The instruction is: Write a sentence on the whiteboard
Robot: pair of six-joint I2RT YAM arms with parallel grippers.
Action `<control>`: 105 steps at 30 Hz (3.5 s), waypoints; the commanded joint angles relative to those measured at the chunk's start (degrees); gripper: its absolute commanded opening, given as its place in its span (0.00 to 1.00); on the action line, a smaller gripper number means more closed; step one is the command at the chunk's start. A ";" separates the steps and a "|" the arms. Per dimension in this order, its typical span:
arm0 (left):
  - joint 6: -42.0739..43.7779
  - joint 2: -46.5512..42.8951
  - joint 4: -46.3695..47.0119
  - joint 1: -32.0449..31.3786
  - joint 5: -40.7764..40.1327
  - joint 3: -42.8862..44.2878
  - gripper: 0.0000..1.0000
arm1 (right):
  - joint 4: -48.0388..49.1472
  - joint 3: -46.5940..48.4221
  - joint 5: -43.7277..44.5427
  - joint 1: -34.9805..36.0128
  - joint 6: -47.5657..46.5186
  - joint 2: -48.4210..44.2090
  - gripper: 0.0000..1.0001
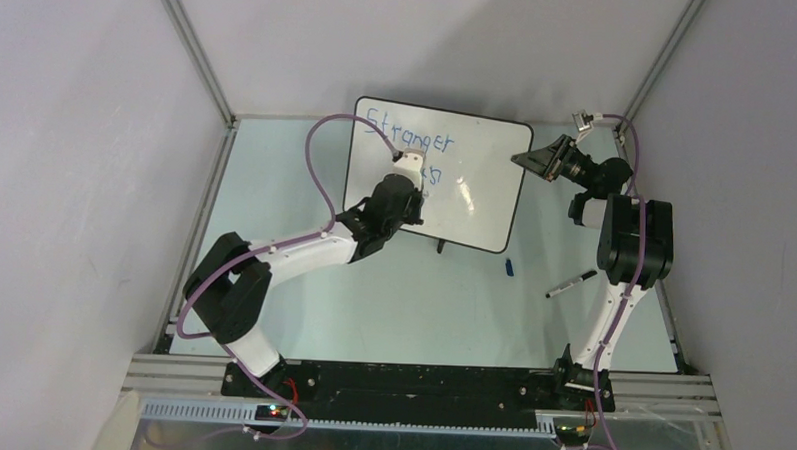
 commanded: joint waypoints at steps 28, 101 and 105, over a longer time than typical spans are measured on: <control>1.48 -2.58 -1.13 -2.05 -4.13 -1.77 0.00 | 2.38 0.53 0.66 -0.14 3.74 -4.53 0.00; 4.79 0.52 -4.48 -2.03 1.57 2.07 0.00 | 2.39 0.53 0.45 -0.35 3.93 -4.54 0.00; 5.23 0.36 -5.86 -2.06 0.71 2.06 0.00 | 2.39 0.56 0.41 -0.35 3.92 -4.55 0.00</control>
